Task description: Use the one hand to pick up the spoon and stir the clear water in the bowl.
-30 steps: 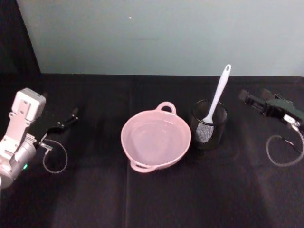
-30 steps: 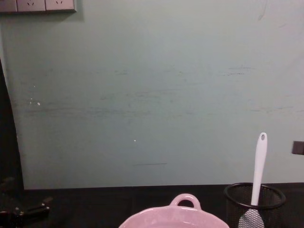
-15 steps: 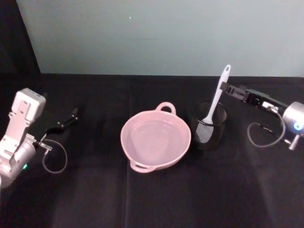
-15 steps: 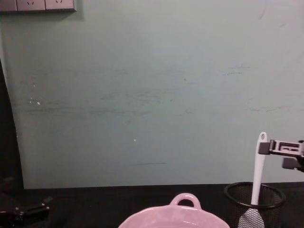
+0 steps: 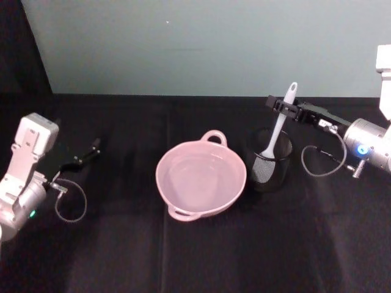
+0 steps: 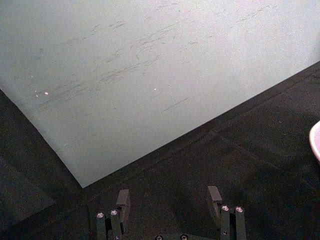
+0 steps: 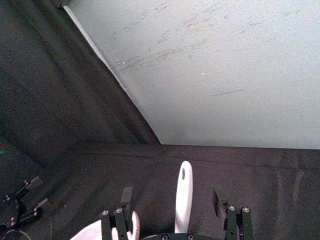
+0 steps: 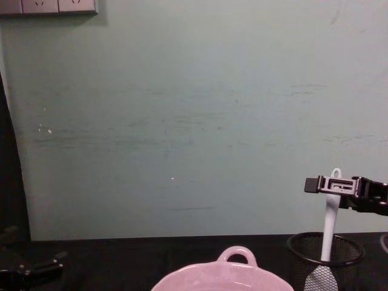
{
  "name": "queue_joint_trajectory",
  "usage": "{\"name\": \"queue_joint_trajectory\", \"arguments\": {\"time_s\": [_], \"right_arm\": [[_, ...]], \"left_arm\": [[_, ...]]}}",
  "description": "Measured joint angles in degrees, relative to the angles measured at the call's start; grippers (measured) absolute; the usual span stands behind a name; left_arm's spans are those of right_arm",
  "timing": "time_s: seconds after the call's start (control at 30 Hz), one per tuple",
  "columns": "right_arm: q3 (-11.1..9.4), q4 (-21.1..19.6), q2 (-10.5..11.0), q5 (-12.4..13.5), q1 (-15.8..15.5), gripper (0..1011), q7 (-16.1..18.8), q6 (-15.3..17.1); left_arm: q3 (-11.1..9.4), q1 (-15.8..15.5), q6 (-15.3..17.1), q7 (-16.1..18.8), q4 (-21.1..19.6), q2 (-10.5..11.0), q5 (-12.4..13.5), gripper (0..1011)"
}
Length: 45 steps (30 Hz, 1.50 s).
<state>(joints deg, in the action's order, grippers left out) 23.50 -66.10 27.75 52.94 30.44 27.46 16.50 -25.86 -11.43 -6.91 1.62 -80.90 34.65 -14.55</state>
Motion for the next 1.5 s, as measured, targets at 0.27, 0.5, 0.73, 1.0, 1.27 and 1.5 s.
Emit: {"name": "queue_joint_trajectory", "arguments": {"time_s": [0.27, 0.5, 0.73, 1.0, 1.27, 1.5], "right_arm": [[-0.2, -0.4, 0.2, 0.0, -0.3, 964, -0.1, 0.3], [-0.4, -0.6, 0.3, 0.1, -0.4, 792, -0.2, 0.4], [-0.4, -0.7, 0.3, 0.1, -0.5, 579, -0.3, 0.5], [-0.5, -0.8, 0.4, 0.1, -0.5, 335, -0.4, 0.6], [-0.5, -0.8, 0.4, 0.1, -0.6, 130, -0.4, 0.6], [0.5, -5.4, 2.6, -3.3, -1.7, 127, -1.2, -2.7]], "left_arm": [[0.0, 0.0, 0.0, 0.0, 0.0, 0.0, 0.0, 1011], [0.0, 0.0, 0.0, 0.0, 0.0, 0.0, 0.0, 1011], [0.0, 0.0, 0.0, 0.0, 0.0, 0.0, 0.0, 1011], [0.0, 0.0, 0.0, 0.0, 0.0, 0.0, 0.0, 1011], [0.0, 0.0, 0.0, 0.0, 0.0, 0.0, 0.0, 1011], [0.0, 0.0, 0.0, 0.0, 0.0, 0.0, 0.0, 1011]]}}
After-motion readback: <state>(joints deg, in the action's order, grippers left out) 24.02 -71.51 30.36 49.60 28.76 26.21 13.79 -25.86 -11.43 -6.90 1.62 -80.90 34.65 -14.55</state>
